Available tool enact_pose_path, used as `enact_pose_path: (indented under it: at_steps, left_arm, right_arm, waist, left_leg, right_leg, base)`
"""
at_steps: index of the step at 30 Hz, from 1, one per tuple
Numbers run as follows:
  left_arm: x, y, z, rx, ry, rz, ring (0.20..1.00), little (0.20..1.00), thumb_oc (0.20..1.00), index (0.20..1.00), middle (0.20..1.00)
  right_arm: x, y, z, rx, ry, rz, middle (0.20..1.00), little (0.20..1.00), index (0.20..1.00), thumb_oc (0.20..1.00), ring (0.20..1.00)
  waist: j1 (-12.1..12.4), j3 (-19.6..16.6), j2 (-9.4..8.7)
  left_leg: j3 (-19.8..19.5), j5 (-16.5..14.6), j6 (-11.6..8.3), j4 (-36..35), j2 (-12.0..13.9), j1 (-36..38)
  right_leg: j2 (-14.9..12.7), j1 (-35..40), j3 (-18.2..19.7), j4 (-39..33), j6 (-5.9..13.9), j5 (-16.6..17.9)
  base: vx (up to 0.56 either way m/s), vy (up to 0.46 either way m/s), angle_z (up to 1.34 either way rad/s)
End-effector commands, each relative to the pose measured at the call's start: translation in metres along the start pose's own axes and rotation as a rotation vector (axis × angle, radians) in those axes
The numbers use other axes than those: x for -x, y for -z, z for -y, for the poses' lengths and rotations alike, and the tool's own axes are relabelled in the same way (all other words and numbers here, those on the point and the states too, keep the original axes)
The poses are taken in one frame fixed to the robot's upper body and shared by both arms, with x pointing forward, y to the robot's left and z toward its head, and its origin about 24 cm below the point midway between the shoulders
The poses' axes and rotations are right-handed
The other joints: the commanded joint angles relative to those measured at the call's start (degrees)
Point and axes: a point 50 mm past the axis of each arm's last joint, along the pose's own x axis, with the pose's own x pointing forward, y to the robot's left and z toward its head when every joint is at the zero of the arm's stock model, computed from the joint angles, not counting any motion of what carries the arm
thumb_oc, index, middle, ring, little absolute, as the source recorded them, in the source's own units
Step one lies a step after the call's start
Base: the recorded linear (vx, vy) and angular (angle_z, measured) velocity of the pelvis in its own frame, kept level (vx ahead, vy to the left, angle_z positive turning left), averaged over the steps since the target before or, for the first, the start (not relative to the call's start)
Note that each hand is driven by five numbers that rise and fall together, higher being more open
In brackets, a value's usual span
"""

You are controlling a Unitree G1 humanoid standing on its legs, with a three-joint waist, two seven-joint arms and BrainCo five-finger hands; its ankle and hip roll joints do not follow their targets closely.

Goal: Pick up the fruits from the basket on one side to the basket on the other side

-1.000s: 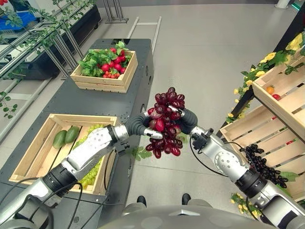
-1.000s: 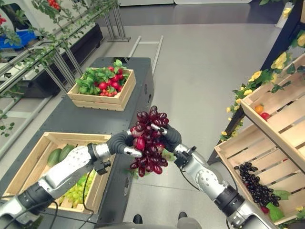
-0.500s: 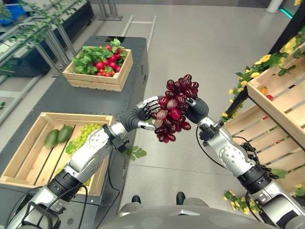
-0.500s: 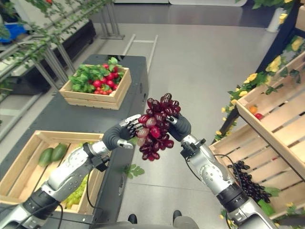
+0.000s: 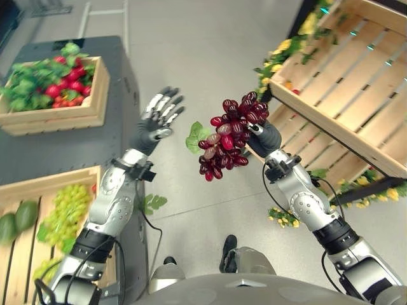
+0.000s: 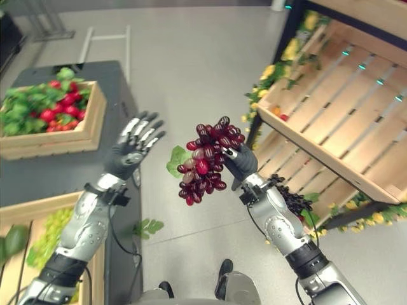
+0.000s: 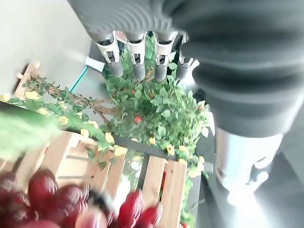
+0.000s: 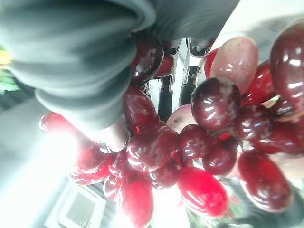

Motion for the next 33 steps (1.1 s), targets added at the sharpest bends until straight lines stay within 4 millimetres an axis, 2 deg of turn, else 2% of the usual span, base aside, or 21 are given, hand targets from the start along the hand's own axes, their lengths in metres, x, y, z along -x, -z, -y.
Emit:
enact_pose_path:
  at_steps: [1,3,5,6,7,8,9,10,11,12,14,16,17,25,28,33]
  left_arm:
    - [0.001,-0.008,0.002,0.024,-0.007,0.092,1.0,1.0,1.0,1.0,1.0]
    - [0.006,-0.006,0.001,0.06,-0.029,0.107,1.0,1.0,1.0,1.0,1.0]
    - [0.003,-0.007,0.004,0.064,-0.02,0.121,1.0,1.0,1.0,1.0,1.0]
    - [0.002,-0.005,0.006,0.089,-0.04,0.136,1.0,1.0,1.0,1.0,1.0]
    - [0.005,-0.005,0.005,0.074,-0.054,0.138,1.0,1.0,1.0,1.0,1.0]
    - [0.005,-0.005,0.005,0.074,-0.054,0.138,1.0,1.0,1.0,1.0,1.0]
    - [0.011,-0.008,0.0,0.059,-0.097,0.159,1.0,1.0,1.0,1.0,1.0]
    - [0.011,-0.008,0.0,0.059,-0.098,0.16,1.0,1.0,1.0,1.0,1.0]
    - [0.012,-0.011,-0.004,0.051,-0.129,0.182,1.0,1.0,1.0,1.0,1.0]
    - [0.013,-0.011,-0.005,0.059,-0.135,0.193,1.0,1.0,1.0,1.0,1.0]
    - [0.019,-0.008,-0.01,0.08,-0.15,0.176,1.0,1.0,1.0,1.0,1.0]
    - [0.021,-0.004,-0.009,0.1,-0.154,0.167,1.0,1.0,1.0,1.0,1.0]
    - [0.025,-0.004,-0.011,0.09,-0.156,0.156,1.0,1.0,1.0,1.0,1.0]
    - [0.029,0.0,-0.009,0.088,-0.143,0.119,1.0,1.0,1.0,1.0,1.0]
    - [0.028,0.002,-0.007,0.091,-0.13,0.106,1.0,1.0,1.0,1.0,1.0]
    - [0.024,0.004,0.001,0.107,-0.096,0.096,1.0,1.0,1.0,1.0,1.0]
  right_arm:
    - [-0.016,-0.044,-0.021,0.082,-0.13,0.219,0.2,0.2,0.2,0.2,0.2]
    - [-0.011,-0.049,-0.016,0.106,-0.107,0.231,0.2,0.2,0.2,0.2,0.2]
    - [-0.011,-0.052,-0.016,0.124,-0.105,0.248,0.2,0.2,0.2,0.2,0.2]
    - [-0.011,-0.053,-0.015,0.137,-0.091,0.26,0.2,0.2,0.2,0.2,0.2]
    - [-0.014,-0.052,-0.017,0.148,-0.1,0.254,0.2,0.2,0.2,0.2,0.2]
    - [-0.014,-0.052,-0.017,0.148,-0.1,0.254,0.2,0.2,0.2,0.2,0.2]
    - [-0.02,-0.053,-0.019,0.168,-0.117,0.26,0.2,0.2,0.2,0.2,0.2]
    - [-0.021,-0.053,-0.019,0.168,-0.117,0.26,0.2,0.2,0.2,0.2,0.2]
    - [-0.022,-0.057,-0.02,0.183,-0.121,0.286,0.2,0.2,0.2,0.2,0.2]
    - [-0.024,-0.061,-0.022,0.194,-0.122,0.303,0.2,0.2,0.2,0.2,0.2]
    - [-0.026,-0.063,-0.02,0.2,-0.118,0.317,0.2,0.2,0.2,0.2,0.2]
    - [-0.026,-0.067,-0.017,0.219,-0.087,0.337,0.2,0.2,0.2,0.2,0.2]
    - [-0.027,-0.071,-0.018,0.236,-0.095,0.346,0.2,0.2,0.2,0.2,0.2]
    - [-0.03,-0.081,-0.012,0.296,-0.046,0.369,0.2,0.2,0.2,0.2,0.2]
    - [-0.032,-0.088,-0.005,0.328,0.001,0.377,0.2,0.2,0.2,0.2,0.2]
    - [-0.032,-0.096,0.019,0.38,0.159,0.389,0.2,0.2,0.2,0.2,0.2]
  waist:
    - [-1.1,-3.7,-2.11]
    - [-1.2,-3.6,-3.01]
    - [-0.1,-2.6,-3.74]
    - [1.6,-2.0,-3.93]
    - [3.3,-2.1,-3.97]
    - [3.2,-2.2,-4.11]
    - [5.1,-2.2,-3.58]
    - [5.1,-2.0,-3.63]
    - [5.5,-1.6,-3.65]
    - [6.0,-1.3,-4.42]
    - [5.6,-2.3,-3.76]
    - [5.1,-3.5,-3.69]
    - [4.7,-4.6,-3.67]
    - [5.0,-6.1,-4.03]
    - [5.3,-6.5,-4.25]
    - [5.6,-7.0,-4.4]
  left_leg:
    - [-2.6,-5.8,5.81,10.0,-2.3,-4.1]
    - [-2.0,-6.2,4.55,18.0,-0.3,-5.5]
    - [-5.5,-2.2,2.28,25.3,1.0,-8.4]
    - [-12.7,-1.8,2.04,24.8,-2.0,-11.8]
    - [-18.5,-3.0,2.63,21.2,-5.4,-13.4]
    - [-18.5,-2.6,2.67,20.8,-5.6,-13.4]
    - [-25.5,0.2,2.33,13.3,-4.8,-14.8]
    - [-25.5,0.4,2.3,12.8,-4.9,-14.4]
    - [-25.5,2.4,1.87,11.8,-4.0,-15.4]
    - [-26.1,1.4,1.98,14.4,-4.9,-16.7]
    - [-24.8,1.4,2.66,8.1,-3.8,-12.3]
    - [-24.5,2.1,2.97,3.2,-3.9,-8.6]
    - [-24.0,2.8,3.37,0.9,-4.5,-7.3]
    - [-22.6,3.0,4.1,-2.9,-5.3,-4.4]
    - [-22.5,2.8,4.32,-3.1,-5.5,-4.0]
    - [-22.3,2.5,4.56,-3.6,-5.7,-3.7]
  right_leg:
    - [-0.4,2.9,2.5,1.3,5.51,-1.7]
    - [0.9,5.3,4.1,-0.5,4.24,-2.6]
    - [1.8,7.1,5.3,-1.7,2.96,-2.5]
    - [2.8,8.6,7.2,-2.4,2.44,-3.7]
    - [3.4,9.2,9.0,-3.0,2.79,-3.8]
    - [3.3,9.1,9.0,-3.1,2.8,-3.6]
    - [4.3,10.1,11.9,-3.6,3.5,-3.5]
    - [4.3,10.3,11.9,-3.6,3.48,-3.6]
    - [4.5,10.8,12.5,-4.0,3.54,-3.5]
    - [4.2,11.2,13.5,-4.4,3.45,-3.5]
    - [5.2,11.5,13.5,-5.4,3.49,-3.4]
    - [4.8,12.3,13.1,-7.3,3.61,-3.1]
    - [4.4,12.3,13.8,-8.9,3.86,-1.8]
    - [3.0,13.6,14.3,-11.8,4.98,-0.1]
    - [2.7,13.9,14.5,-12.5,5.26,0.4]
    - [2.4,14.2,14.8,-13.5,5.68,1.0]
  base:
    - [0.12,-0.136,-0.49]
    - [0.14,-0.201,-0.45]
    - [0.1,-0.162,-0.38]
    - [0.14,-0.056,-0.37]
    - [0.13,-0.008,-0.53]
    - [0.19,0.061,-0.54]
    - [0.13,0.053,-0.82]
    - [0.14,0.056,-0.95]
    - [0.03,-0.038,-0.81]
    - [0.04,-0.036,-0.52]
    - [0.06,0.022,-0.63]
    - [0.08,0.109,-0.94]
    - [0.05,0.094,-0.41]
    - [0.03,0.065,0.04]
    - [0.01,0.037,0.04]
    - [-0.01,0.024,0.03]
